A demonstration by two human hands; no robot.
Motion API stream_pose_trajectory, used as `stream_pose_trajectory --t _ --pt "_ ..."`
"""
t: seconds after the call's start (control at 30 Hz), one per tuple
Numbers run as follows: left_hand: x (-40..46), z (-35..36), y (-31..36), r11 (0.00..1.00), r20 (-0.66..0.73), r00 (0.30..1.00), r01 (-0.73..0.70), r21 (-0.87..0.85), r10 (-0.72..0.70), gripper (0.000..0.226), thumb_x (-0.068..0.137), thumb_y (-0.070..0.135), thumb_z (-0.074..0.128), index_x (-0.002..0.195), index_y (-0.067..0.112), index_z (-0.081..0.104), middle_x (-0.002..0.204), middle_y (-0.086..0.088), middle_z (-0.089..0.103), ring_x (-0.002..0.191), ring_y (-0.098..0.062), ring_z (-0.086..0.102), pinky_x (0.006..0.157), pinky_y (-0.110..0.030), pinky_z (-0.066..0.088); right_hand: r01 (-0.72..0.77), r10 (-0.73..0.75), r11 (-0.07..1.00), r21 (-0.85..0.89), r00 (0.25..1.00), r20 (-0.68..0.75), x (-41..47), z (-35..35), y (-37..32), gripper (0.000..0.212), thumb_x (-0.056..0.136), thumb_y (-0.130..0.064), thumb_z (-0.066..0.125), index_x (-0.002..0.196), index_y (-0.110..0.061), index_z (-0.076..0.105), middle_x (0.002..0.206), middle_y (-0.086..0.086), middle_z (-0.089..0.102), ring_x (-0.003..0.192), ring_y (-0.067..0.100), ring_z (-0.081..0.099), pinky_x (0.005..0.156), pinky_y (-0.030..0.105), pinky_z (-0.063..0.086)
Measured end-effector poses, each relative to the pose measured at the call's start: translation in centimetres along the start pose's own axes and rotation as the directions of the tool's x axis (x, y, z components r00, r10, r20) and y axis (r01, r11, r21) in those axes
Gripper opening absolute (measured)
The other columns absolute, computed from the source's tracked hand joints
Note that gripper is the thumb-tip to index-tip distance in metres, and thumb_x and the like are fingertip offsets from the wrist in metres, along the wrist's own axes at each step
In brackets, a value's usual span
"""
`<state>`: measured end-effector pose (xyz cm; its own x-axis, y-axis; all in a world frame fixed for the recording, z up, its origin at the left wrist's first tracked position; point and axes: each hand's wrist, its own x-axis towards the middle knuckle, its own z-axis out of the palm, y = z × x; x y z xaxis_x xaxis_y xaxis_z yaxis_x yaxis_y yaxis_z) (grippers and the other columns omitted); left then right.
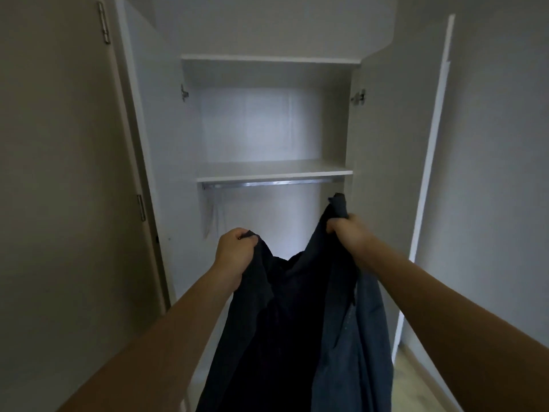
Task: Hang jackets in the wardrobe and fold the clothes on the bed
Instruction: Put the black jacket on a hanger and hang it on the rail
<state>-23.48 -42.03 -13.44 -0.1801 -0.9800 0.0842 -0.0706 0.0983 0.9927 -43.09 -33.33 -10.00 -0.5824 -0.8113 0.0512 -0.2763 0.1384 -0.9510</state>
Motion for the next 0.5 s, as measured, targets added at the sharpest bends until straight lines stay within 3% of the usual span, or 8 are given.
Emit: stream_pose_trajectory --t 0.1,0.17,0.27,0.37,0.5 --pt "8.0 1.5 -0.6 1.0 -0.021 0.999 0.026 -0.007 -0.026 0.011 0.092 0.006 0.057 0.09 0.006 0.068 0.097 -0.016 0.067 0.086 -0.026 0.062 0.083 -0.038 0.054 0.146 -0.138 0.972 -0.183 0.989 0.057 8.1 2.0 -0.6 0.029 0.084 0.002 0.05 0.11 -0.007 0.042 0.087 0.007 0.049 0.074 0.018 0.051 0.061 0.031 0.046" --pt "12.7 2.4 -1.0 0.999 -0.015 0.999 0.042 -0.006 -0.042 0.01 0.093 0.007 0.058 0.094 0.005 0.068 0.098 -0.016 0.067 0.086 -0.026 0.062 0.084 -0.039 0.054 0.292 -0.292 0.894 -0.34 0.955 0.053 13.2 3.4 -1.3 0.019 0.086 0.003 0.05 0.101 -0.006 0.043 0.08 0.003 0.046 0.068 0.014 0.047 0.058 0.03 0.039" --pt "19.3 3.4 -2.3 0.995 0.065 0.994 0.079 0.059 -0.083 0.014 0.093 0.007 0.059 0.103 0.001 0.066 0.097 -0.013 0.065 0.083 -0.021 0.06 0.075 -0.03 0.051 0.469 -0.461 0.691 -0.55 0.872 0.164 20.9 6.5 -1.5 0.011 0.087 -0.005 0.059 0.089 -0.006 0.048 0.084 0.005 0.044 0.072 0.021 0.047 0.064 0.03 0.037" --pt "26.4 4.3 -4.8 0.966 0.183 0.963 0.16 0.204 -0.198 0.011 0.092 0.009 0.059 0.101 0.006 0.065 0.102 -0.012 0.065 0.086 -0.021 0.059 0.068 -0.026 0.048 0.488 -0.449 0.543 -0.684 0.857 0.255 28.2 10.0 0.2 0.004 0.087 -0.005 0.057 0.091 -0.006 0.055 0.093 0.009 0.041 0.077 0.026 0.048 0.074 0.034 0.046" --pt "37.1 5.9 -9.2 0.91 0.241 0.923 0.201 0.361 -0.3 0.007 0.094 0.007 0.056 0.098 0.008 0.061 0.089 -0.008 0.058 0.074 -0.017 0.053 0.061 -0.025 0.045 0.321 -0.266 0.725 -0.61 0.947 0.182 37.2 14.1 2.6 0.014 0.092 -0.019 0.058 0.085 -0.008 0.053 0.077 0.005 0.052 0.073 0.025 0.055 0.063 0.028 0.04"
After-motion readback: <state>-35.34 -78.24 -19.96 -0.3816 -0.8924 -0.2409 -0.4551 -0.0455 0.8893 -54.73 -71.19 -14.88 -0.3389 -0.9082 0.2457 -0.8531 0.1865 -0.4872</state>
